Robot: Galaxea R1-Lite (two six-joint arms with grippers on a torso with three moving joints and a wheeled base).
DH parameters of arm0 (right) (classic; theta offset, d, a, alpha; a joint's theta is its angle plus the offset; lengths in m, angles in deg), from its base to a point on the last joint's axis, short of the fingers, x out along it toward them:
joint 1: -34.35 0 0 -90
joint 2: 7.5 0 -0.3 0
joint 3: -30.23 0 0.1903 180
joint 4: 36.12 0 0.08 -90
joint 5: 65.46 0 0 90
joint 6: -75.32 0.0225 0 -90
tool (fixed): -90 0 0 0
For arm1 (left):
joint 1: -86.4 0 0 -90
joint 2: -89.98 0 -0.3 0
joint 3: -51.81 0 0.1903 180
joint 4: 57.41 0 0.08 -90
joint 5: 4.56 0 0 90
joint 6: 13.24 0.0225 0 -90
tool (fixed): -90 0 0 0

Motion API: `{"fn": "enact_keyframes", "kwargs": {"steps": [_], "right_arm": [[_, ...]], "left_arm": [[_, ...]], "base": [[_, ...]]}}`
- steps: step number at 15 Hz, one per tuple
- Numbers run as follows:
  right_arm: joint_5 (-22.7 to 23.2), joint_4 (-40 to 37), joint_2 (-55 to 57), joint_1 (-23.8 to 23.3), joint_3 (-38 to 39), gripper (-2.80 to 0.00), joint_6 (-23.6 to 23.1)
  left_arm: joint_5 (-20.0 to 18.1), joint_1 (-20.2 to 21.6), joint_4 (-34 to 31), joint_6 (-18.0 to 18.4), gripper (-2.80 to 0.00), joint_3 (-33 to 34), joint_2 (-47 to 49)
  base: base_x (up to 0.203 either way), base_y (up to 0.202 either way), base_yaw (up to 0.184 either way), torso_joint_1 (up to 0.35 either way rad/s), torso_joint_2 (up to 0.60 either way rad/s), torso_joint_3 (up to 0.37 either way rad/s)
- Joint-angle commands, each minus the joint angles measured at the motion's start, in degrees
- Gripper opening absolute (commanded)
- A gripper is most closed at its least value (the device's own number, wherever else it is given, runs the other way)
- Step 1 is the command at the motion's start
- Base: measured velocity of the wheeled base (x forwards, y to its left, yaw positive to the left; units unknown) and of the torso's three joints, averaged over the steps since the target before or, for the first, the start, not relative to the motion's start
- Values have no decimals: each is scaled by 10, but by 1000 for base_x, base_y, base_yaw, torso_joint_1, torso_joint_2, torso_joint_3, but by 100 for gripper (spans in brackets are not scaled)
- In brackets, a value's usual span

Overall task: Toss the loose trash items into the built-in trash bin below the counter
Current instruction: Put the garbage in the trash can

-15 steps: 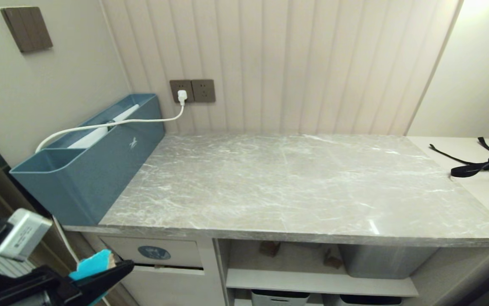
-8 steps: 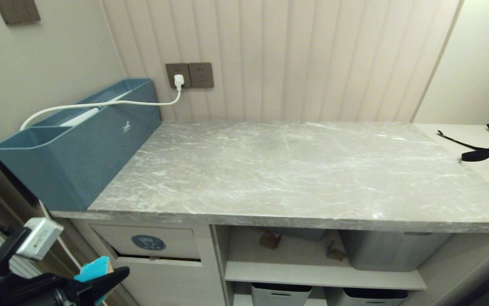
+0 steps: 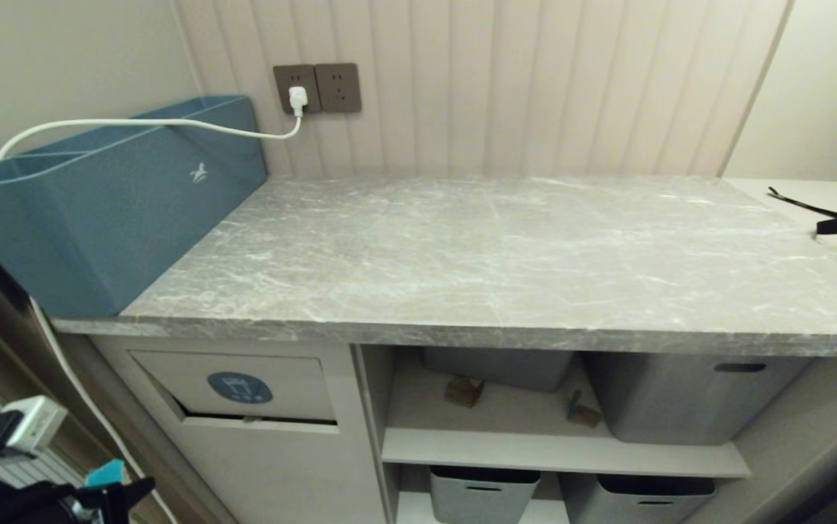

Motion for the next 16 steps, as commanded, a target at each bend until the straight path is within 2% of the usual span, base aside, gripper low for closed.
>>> {"fn": "enact_keyframes", "kwargs": {"steps": [1,3,6,8,12,16], "right_arm": [[0,-1,0,0,0,-280,0],[0,-1,0,0,0,-280,0],[0,-1,0,0,0,-280,-1],[0,0,0,0,0,-280,-1],[0,0,0,0,0,-280,-1],[0,0,0,0,0,-280,-1]], "left_arm": [[0,12,3,0,-280,15,29],[3,29,32,-2,-280,12,55],[5,46,168,0,-280,14,110],[5,48,232,2,-280,17,130],[5,54,278,-3,-280,18,149],[4,83,320,-2,-280,12,184]], "base": [[0,0,0,-217,500,290],[0,0,0,-207,494,293],[0,0,0,-197,482,283],[0,0,0,-189,471,285],[0,0,0,-174,466,290],[0,0,0,-142,450,310]]}}
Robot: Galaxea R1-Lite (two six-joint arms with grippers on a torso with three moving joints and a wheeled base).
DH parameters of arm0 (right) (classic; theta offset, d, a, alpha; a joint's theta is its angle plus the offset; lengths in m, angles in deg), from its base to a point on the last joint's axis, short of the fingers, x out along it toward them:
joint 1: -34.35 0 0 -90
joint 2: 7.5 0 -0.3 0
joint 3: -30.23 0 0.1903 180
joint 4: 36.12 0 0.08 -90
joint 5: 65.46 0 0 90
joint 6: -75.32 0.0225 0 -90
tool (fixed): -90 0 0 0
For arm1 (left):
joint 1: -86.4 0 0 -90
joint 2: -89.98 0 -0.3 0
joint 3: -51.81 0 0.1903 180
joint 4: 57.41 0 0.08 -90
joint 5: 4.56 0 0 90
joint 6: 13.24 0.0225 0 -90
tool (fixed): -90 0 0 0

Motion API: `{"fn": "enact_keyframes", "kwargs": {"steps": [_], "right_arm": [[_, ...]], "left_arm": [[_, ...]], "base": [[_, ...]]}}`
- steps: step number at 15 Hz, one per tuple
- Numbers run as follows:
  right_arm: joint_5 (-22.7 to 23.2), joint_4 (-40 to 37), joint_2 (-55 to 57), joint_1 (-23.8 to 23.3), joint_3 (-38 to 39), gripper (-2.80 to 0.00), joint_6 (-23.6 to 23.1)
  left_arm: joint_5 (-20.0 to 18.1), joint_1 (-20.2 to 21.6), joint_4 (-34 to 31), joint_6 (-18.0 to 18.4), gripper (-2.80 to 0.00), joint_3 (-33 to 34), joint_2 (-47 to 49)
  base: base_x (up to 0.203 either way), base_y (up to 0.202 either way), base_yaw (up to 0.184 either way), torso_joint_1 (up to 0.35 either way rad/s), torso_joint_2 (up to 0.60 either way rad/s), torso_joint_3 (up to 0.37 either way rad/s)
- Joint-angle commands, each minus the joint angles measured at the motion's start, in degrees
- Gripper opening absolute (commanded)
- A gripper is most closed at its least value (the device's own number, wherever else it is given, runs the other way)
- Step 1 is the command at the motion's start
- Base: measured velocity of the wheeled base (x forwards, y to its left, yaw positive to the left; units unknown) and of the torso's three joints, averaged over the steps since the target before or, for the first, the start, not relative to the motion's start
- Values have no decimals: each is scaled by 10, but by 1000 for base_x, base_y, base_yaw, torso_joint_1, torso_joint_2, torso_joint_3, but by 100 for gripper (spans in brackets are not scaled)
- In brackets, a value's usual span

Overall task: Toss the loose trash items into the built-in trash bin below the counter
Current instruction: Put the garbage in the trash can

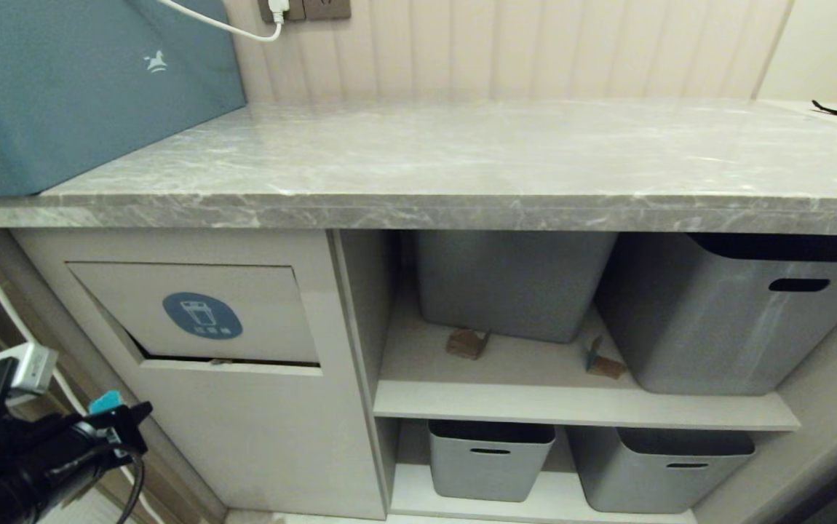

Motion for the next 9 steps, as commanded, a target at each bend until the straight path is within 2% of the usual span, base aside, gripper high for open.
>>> {"fn": "enact_keyframes", "kwargs": {"steps": [1,4,9], "right_arm": [[0,0,0,0,0,-280,0],[0,0,0,0,0,-280,0],[0,-1,0,0,0,-280,3]], "left_arm": [[0,14,37,0,-280,-3,33],[0,15,90,2,-280,-6,58],[0,38,145,5,-280,-43,121]], "base": [[0,0,0,-116,450,334],[0,0,0,-41,165,129],[0,0,0,-5,18,14]]}}
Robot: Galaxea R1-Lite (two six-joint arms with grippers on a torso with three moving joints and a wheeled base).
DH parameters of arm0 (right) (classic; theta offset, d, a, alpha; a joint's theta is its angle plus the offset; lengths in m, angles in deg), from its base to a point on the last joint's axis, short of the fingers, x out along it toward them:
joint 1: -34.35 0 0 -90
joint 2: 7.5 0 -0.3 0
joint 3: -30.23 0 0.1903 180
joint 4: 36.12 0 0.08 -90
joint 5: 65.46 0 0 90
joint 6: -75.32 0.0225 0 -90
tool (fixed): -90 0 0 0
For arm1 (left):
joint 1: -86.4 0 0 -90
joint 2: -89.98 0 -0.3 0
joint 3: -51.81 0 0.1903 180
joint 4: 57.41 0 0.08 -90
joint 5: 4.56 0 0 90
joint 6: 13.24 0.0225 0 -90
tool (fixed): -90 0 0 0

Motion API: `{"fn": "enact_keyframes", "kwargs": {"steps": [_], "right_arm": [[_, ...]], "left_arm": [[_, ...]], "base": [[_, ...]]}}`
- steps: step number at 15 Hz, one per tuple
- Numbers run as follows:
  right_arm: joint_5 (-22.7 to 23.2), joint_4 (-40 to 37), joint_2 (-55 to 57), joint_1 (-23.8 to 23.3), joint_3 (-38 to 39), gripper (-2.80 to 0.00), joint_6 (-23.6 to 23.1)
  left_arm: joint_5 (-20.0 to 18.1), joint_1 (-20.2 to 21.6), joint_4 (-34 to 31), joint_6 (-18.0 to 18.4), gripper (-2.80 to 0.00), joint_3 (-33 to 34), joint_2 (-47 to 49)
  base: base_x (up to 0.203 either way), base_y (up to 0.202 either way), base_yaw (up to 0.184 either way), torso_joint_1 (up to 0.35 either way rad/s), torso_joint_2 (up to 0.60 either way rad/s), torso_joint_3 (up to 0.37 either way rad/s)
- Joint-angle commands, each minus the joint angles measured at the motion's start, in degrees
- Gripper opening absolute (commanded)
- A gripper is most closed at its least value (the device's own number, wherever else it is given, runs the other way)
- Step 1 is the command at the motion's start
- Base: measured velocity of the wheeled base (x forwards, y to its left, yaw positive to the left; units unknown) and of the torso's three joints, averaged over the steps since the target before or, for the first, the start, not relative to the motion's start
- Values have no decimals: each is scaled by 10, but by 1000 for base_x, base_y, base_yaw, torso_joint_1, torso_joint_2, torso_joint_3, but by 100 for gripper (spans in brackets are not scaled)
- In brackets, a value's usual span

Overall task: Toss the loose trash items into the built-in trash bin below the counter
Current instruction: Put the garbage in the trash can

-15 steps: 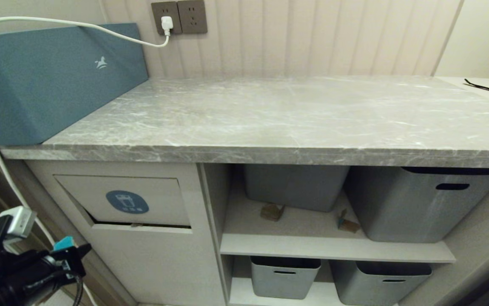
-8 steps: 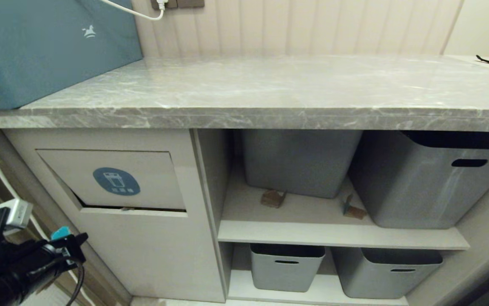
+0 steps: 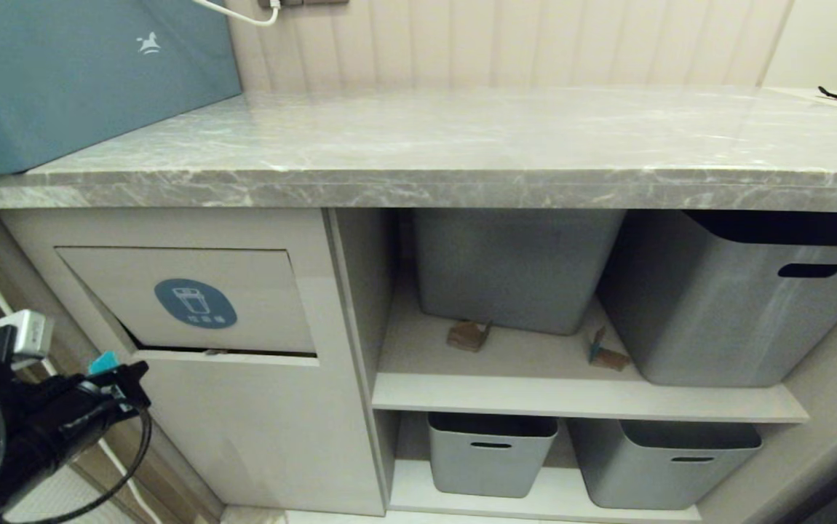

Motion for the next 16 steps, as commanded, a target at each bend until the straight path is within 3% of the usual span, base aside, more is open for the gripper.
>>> {"fn": "enact_keyframes", "kwargs": {"steps": [1,8,11,16], "right_arm": [[0,0,0,1,0,-280,1],[0,0,0,1,0,-280,1],[0,0,0,1,0,-280,1],[0,0,0,1,0,-280,1]], "left_arm": [[0,15,26,5,-280,-20,53],[-19,22,228,43,-280,-57,217],[-21,-5,241,52,-280,-57,231],[-24,-8,241,64,-280,-118,249]], "base": [[0,0,0,0,0,0],[0,0,0,0,0,0],[0,0,0,0,0,0],[0,0,0,0,0,0]]}}
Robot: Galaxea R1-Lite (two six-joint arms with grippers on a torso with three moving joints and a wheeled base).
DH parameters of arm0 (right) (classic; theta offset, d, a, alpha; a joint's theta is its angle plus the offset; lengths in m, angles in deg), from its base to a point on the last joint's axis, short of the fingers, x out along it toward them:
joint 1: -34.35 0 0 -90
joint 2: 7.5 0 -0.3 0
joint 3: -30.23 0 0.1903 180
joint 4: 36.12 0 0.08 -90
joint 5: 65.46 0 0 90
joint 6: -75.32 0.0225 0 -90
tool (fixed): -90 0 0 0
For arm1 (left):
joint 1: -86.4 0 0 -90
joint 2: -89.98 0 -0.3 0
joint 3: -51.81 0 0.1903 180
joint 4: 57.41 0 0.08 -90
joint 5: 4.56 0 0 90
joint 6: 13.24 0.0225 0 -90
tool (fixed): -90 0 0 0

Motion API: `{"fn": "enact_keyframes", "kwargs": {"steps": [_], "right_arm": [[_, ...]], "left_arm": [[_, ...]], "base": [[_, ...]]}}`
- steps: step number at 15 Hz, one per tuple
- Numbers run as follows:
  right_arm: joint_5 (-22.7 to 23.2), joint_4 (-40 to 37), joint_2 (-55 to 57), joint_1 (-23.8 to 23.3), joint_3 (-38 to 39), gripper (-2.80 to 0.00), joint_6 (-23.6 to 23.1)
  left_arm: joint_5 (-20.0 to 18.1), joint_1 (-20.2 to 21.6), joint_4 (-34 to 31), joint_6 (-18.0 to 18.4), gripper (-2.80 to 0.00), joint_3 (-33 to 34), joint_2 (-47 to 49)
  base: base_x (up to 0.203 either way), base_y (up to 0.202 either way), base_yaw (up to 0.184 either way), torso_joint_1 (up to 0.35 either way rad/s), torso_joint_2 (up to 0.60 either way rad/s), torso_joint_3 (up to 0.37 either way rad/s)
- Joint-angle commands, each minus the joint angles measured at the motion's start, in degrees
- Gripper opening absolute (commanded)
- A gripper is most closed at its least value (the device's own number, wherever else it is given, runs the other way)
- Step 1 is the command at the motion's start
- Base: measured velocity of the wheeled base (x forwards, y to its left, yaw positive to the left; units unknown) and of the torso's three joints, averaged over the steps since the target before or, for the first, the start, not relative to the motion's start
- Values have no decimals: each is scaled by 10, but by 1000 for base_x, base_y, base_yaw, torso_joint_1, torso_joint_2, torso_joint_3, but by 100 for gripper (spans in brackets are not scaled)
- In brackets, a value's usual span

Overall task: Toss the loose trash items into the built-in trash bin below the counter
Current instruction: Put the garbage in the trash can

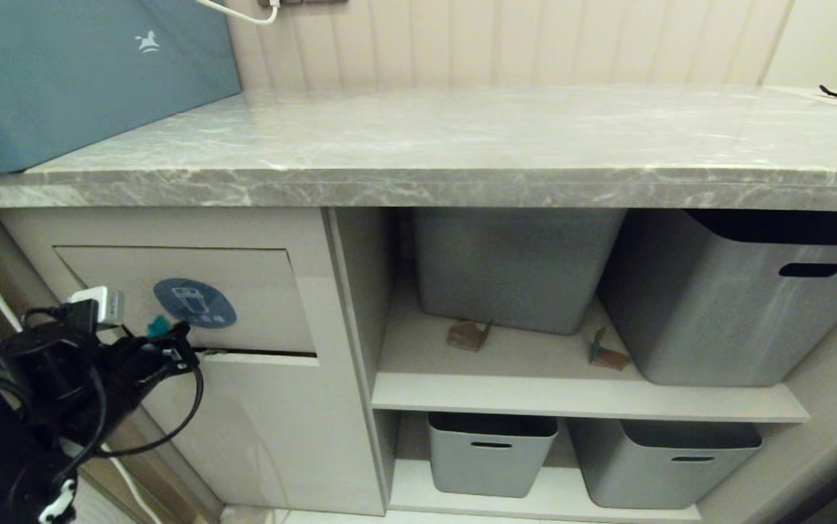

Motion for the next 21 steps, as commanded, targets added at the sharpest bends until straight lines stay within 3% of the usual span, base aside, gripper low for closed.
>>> {"fn": "enact_keyframes", "kwargs": {"steps": [1,11,16,18,21], "right_arm": [[0,0,0,0,0,-280,0],[0,0,0,0,0,-280,0],[0,0,0,0,0,-280,0],[0,0,0,0,0,-280,0],[0,0,0,0,0,-280,0]], "left_arm": [[-2,-4,5,2,-280,-37,12],[-13,-1,5,-11,-280,-126,76],[-79,18,5,-30,-280,-159,100],[-131,35,5,-38,-280,-172,105],[-145,42,5,-36,-280,-202,127]], "base": [[0,0,0,0,0,0],[0,0,0,0,0,0],[0,0,0,0,0,0],[0,0,0,0,0,0],[0,0,0,0,0,0]]}}
